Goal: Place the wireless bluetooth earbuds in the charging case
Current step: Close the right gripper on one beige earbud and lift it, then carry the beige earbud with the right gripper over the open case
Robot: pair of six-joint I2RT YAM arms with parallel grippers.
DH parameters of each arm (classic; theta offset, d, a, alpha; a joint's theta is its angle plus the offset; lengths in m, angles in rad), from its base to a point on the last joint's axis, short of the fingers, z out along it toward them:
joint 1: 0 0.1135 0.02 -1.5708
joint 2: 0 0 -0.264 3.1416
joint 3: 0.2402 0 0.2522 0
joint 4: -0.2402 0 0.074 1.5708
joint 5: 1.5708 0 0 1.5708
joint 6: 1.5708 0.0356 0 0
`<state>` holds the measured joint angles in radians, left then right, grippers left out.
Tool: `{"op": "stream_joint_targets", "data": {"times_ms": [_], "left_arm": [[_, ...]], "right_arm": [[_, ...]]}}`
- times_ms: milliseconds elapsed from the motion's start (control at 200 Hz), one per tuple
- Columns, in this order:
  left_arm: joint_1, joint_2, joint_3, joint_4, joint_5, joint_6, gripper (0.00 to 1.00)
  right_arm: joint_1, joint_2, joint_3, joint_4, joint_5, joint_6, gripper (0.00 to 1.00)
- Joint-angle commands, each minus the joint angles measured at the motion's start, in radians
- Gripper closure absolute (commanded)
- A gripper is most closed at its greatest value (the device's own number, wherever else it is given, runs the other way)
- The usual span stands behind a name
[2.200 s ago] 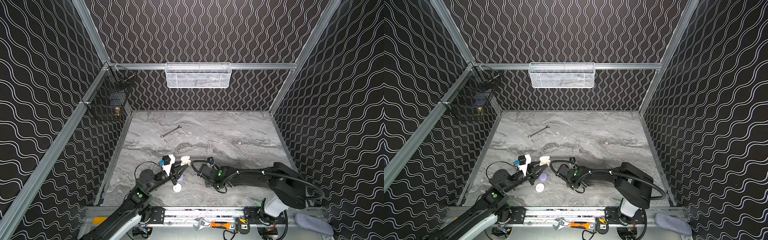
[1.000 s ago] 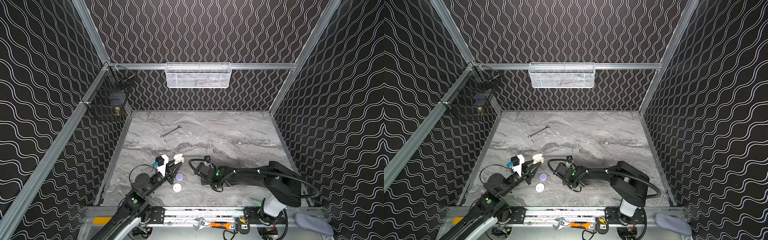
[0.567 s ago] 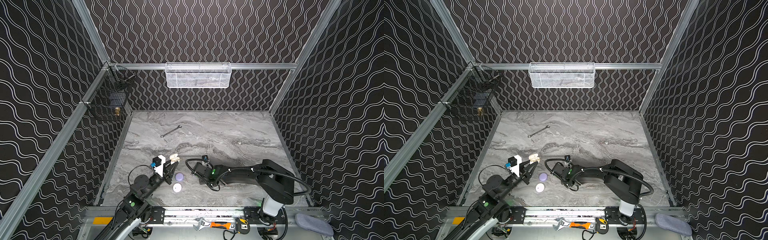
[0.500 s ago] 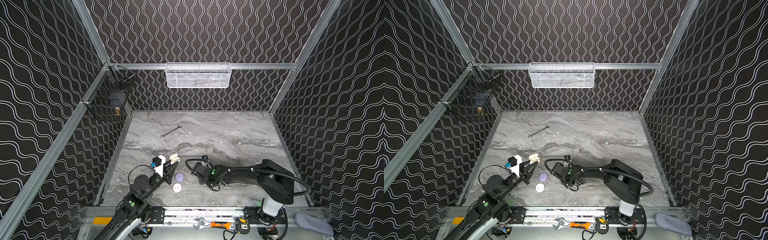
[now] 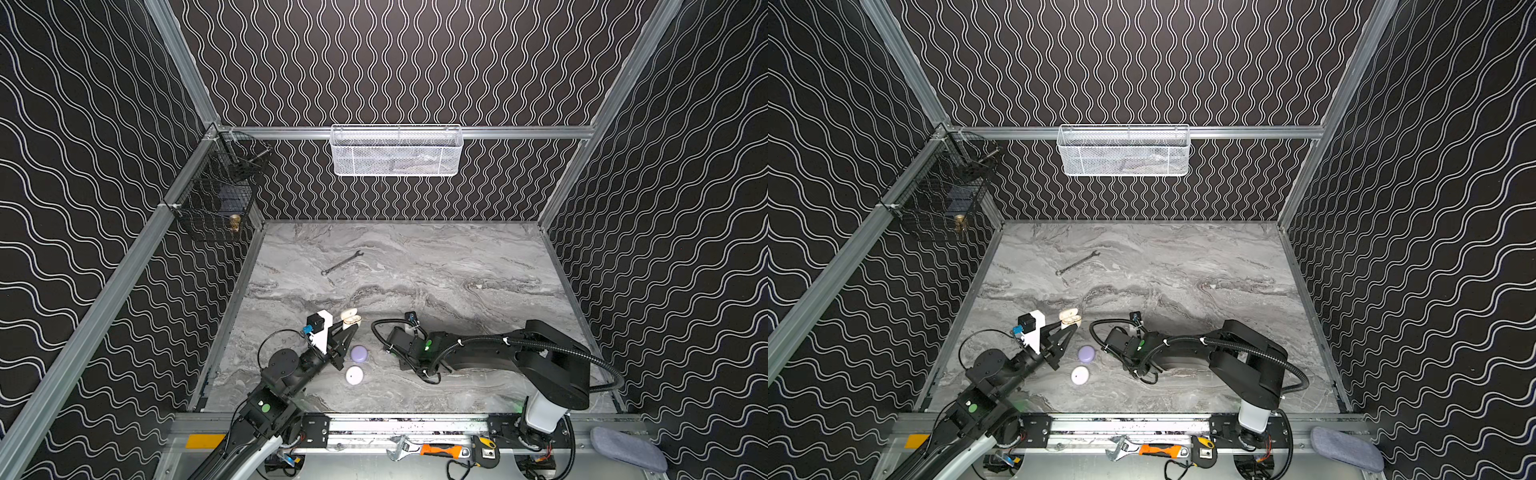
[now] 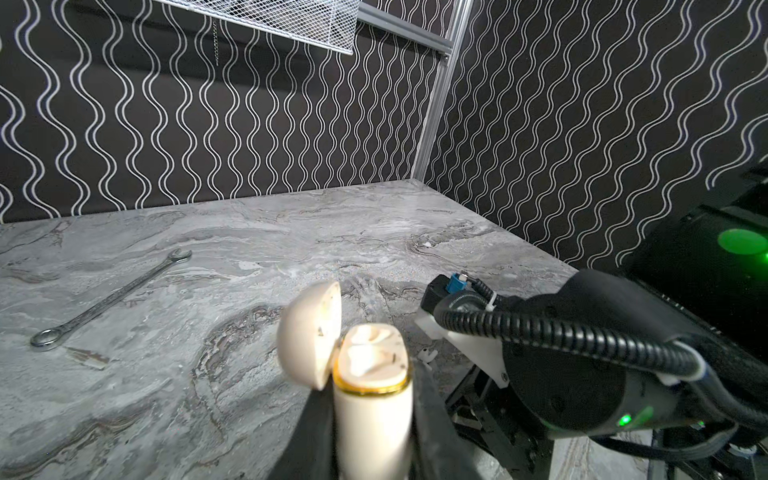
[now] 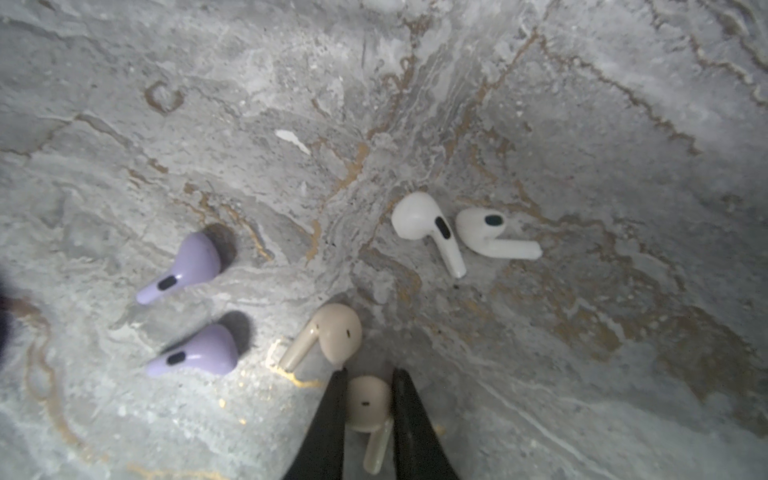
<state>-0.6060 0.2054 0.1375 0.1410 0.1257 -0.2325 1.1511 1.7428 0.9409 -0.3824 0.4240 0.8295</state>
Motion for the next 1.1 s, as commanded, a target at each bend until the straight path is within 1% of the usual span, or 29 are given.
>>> {"op": "stream_joint_targets", "data": {"times_ms": [0,140,245,345,360,400,520,656,766,836,856,921,1091], "left_arm": [[-0.001,0.013,0.011,0.092,0.083,0.010,1.00],[-0.001,0.039,0.005,0.163,0.158,0.009,1.00],[0.000,0.061,-0.005,0.224,0.209,0.008,1.00],[0.000,0.083,-0.023,0.313,0.264,-0.001,1.00],[0.000,0.087,-0.025,0.324,0.270,-0.002,1.00],[0.000,0.097,-0.031,0.362,0.292,-0.007,1.00],[0.000,0.126,-0.039,0.461,0.358,-0.020,1.00],[0.000,0.141,-0.045,0.532,0.402,-0.040,1.00],[0.000,0.135,-0.046,0.544,0.412,-0.050,1.00],[0.001,0.128,-0.048,0.559,0.426,-0.056,1.00],[0.000,0.125,-0.049,0.567,0.430,-0.058,1.00],[0.000,0.117,-0.058,0.590,0.443,-0.065,1.00],[0.000,0.101,-0.072,0.639,0.467,-0.076,1.00]], "right_arm": [[0.006,-0.045,-0.007,-0.033,0.034,0.028,0.83],[0.011,-0.140,-0.003,-0.042,0.074,0.019,0.84],[0.030,-0.219,0.024,-0.072,0.128,0.010,0.86],[0.075,-0.302,0.051,-0.095,0.202,-0.006,0.86],[0.085,-0.317,0.086,-0.097,0.215,-0.011,0.86],[0.105,-0.346,0.104,-0.098,0.241,-0.020,0.86],[0.182,-0.428,0.140,-0.050,0.327,-0.070,0.86],[0.264,-0.494,0.126,0.119,0.386,-0.185,0.86],[0.322,-0.525,0.085,0.330,0.413,-0.310,0.87],[0.348,-0.534,0.064,0.466,0.411,-0.388,0.87],[0.354,-0.537,0.031,0.505,0.410,-0.410,0.87],[0.371,-0.539,0.001,0.624,0.399,-0.477,0.88],[0.402,-0.529,-0.044,0.810,0.375,-0.582,0.90]]}}
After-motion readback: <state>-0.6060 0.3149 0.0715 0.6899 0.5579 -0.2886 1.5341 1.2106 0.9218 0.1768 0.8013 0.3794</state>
